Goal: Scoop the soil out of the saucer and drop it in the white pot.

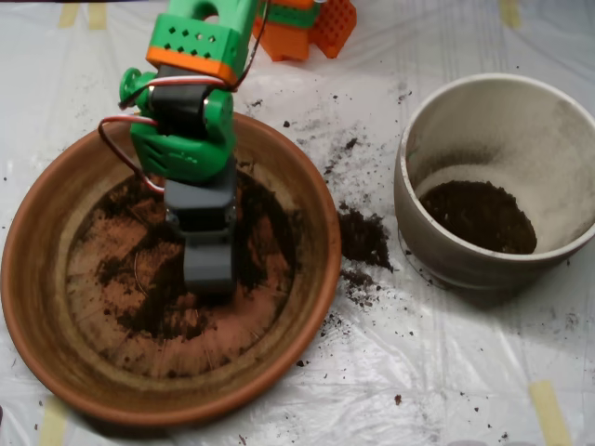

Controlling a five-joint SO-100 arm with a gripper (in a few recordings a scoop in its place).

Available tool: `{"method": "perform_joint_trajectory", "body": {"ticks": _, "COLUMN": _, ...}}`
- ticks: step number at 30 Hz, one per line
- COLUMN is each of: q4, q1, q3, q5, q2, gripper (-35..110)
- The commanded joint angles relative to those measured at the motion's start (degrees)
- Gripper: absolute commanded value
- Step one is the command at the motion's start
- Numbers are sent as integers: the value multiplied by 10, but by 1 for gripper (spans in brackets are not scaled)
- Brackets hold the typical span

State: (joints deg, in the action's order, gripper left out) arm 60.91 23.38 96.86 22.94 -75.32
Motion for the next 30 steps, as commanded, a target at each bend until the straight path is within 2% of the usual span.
{"method": "perform_joint_trajectory", "body": {"ticks": 1, "q4": -13, "q1": 23, "q3": 65, "q5": 15, "q2": -59, "gripper": 18}}
{"method": "perform_joint_trajectory", "body": {"ticks": 11, "q4": -110, "q1": 15, "q3": 232, "q5": 12, "q2": -201, "gripper": 14}}
{"method": "perform_joint_trajectory", "body": {"ticks": 14, "q4": -105, "q1": 13, "q3": 230, "q5": 9, "q2": -200, "gripper": 5}}
{"method": "perform_joint_trajectory", "body": {"ticks": 15, "q4": -102, "q1": 15, "q3": 227, "q5": 4, "q2": -197, "gripper": 0}}
{"method": "perform_joint_trajectory", "body": {"ticks": 23, "q4": 17, "q1": 11, "q3": 104, "q5": 11, "q2": -150, "gripper": -1}}
{"method": "perform_joint_trajectory", "body": {"ticks": 30, "q4": 66, "q1": -3, "q3": 37, "q5": -19, "q2": -231, "gripper": -1}}
